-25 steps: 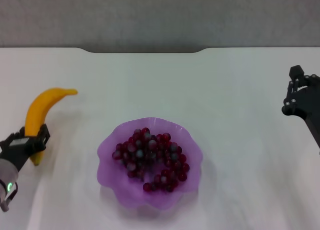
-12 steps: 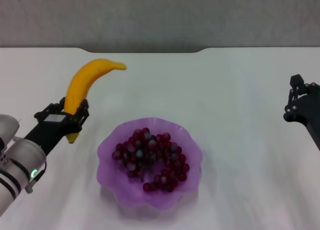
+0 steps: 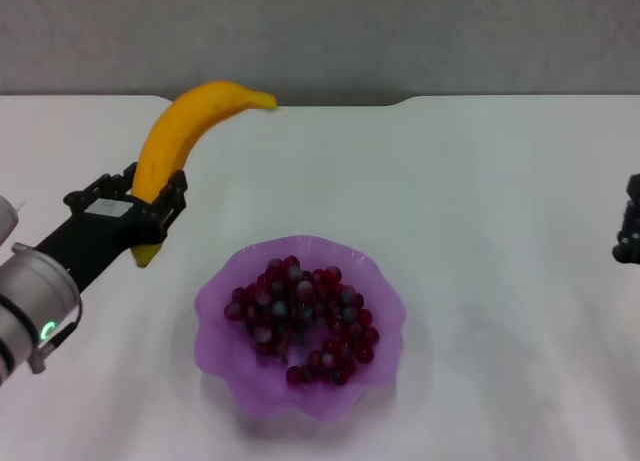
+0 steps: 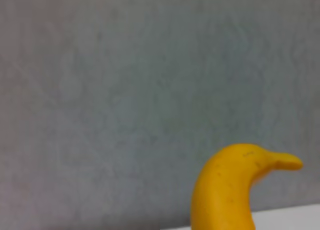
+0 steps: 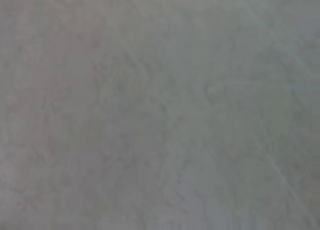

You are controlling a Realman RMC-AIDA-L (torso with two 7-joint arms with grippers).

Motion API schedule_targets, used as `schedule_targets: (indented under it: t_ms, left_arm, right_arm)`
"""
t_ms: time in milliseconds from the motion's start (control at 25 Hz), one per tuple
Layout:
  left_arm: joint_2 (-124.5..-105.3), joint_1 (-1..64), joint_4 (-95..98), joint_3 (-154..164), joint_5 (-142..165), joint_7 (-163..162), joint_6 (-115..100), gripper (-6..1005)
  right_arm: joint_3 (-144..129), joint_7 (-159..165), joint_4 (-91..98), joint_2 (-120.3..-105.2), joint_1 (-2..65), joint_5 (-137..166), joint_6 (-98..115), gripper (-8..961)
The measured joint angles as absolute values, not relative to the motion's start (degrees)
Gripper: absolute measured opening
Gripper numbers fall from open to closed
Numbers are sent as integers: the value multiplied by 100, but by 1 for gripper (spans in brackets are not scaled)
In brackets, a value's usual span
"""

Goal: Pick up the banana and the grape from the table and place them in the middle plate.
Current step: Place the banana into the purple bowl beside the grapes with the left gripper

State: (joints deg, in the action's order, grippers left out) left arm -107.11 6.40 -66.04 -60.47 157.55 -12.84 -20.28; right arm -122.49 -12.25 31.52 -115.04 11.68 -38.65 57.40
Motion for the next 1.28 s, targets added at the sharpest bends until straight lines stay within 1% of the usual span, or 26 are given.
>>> schedule_targets:
  t_ms: [40,80,120,200,320,360,400,520,840,1000,1040,1160,1200,1280]
  left_arm:
    - [-10750,319,-7211,-6180,15985,-1056,-1443,535]
    - [-10827,142,-7509,-6253,16096,-883,-1131,535]
    - [-10827,142,-7509,-6253,16096,-883,-1131,535]
    - [-11075,-171,-7946,-6420,16305,-434,-561,535]
    - [-11543,-476,-8351,-6589,16426,418,176,536]
    - [-11639,-519,-8449,-6583,16403,725,428,536]
    - [-11663,-496,-8557,-6489,16294,939,666,536]
    - [-11615,-379,-8658,-6327,16060,1016,900,536]
    - [-11618,-205,-8617,-6049,15973,1110,1157,536]
    - [-11621,45,-8328,-5906,15945,1121,1213,534]
    - [-11630,204,-8145,-5815,15944,1123,1214,533]
    - [-11639,333,-7992,-5755,15935,1109,1215,533]
    - [-11647,518,-7774,-5688,15885,1079,1213,533]
    - [-11649,583,-7702,-5663,15844,1082,1212,534]
  right_arm:
    - [-12217,-1212,3097,-11505,1169,-3864,5757,0]
    - [-12095,-1204,2993,-11505,1168,-3867,5774,0]
    - [-12034,-1200,2960,-11504,1164,-3871,5776,0]
    - [-11996,-1194,2942,-11505,1150,-3873,5776,0]
    - [-11951,-1187,2922,-11505,1133,-3876,5778,0]
    - [-11951,-1187,2922,-11505,1133,-3876,5778,0]
    - [-11952,-1187,2919,-11505,1141,-3877,5777,0]
    - [-11952,-1186,2912,-11505,1161,-3876,5766,0]
    - [-11958,-1181,2905,-11511,1169,-3876,5770,0]
    - [-11973,-1179,2914,-11512,1169,-3876,5772,0]
    - [-11988,-1178,2918,-11513,1169,-3876,5774,0]
    - [-11997,-1178,2931,-11513,1169,-3876,5774,0]
    - [-12001,-1178,2947,-11513,1169,-3876,5775,0]
    - [-12009,-1177,2956,-11513,1169,-3876,5774,0]
